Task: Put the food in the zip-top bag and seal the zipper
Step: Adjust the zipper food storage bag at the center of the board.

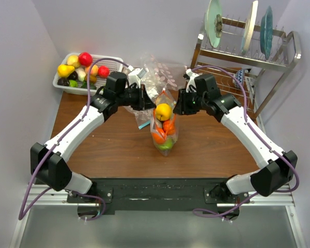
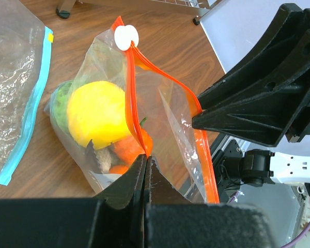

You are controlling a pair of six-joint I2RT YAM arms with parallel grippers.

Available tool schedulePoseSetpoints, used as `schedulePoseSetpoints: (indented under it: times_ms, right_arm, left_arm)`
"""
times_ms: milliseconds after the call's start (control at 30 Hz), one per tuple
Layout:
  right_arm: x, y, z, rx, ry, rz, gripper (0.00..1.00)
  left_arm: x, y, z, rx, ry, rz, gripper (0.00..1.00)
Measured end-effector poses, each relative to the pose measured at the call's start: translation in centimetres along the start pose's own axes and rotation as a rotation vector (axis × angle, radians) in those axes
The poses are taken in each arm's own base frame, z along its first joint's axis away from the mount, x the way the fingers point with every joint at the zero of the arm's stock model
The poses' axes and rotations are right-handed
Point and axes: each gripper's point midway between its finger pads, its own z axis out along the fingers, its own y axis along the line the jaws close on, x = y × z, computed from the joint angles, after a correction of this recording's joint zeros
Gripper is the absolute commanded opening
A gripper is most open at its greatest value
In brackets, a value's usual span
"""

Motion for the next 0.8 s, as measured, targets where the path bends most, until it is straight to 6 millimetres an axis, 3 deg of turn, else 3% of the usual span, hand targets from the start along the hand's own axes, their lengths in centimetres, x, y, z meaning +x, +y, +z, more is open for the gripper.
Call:
schedulePoseSetpoints:
  times_ms: [67, 200, 433, 567, 600, 700, 800]
  right_arm:
    - [0.0, 0.0, 0.0, -0.002, 0.001, -0.001, 0.28]
    - [0.2, 0.5, 0.0, -0.024, 0.011, -0.005, 0.0]
    - [0.3, 1.3, -0.2, -0.056, 0.022, -0.004, 0.0]
    - [-1.1, 2.1, -1.2, -0.066, -0.006, -0.011, 0.0]
    - [-1.4, 2.2, -1.4, -0.068, -0.014, -0.013, 0.0]
    - [-2.1, 2.5, -1.9, -0.072, -0.032, -0.014, 0.0]
    - [-2.1, 2.6, -2.0, -0.072, -0.032, -0.009, 0.0]
  left_arm:
    - [0.0, 0.0, 0.0, 0.0, 0.0, 0.0, 0.0]
    - [0.0, 0.1, 0.0, -0.005, -0.002, 0.001, 0.0]
    - [0.1, 0.9, 0.0, -0.041, -0.002, 0.01, 0.0]
    - [0.0, 1.8, -0.2, -0.07, -0.005, 0.019, 0.34]
    - [0.0, 2.1, -0.3, -0.077, -0.001, 0.019, 0.54]
    - [-0.1, 3.3, -0.5, -0.109, 0.016, 0.005, 0.73]
    - [-0.8, 4.7, -1.1, -0.143, 0.013, -0.007, 0.79]
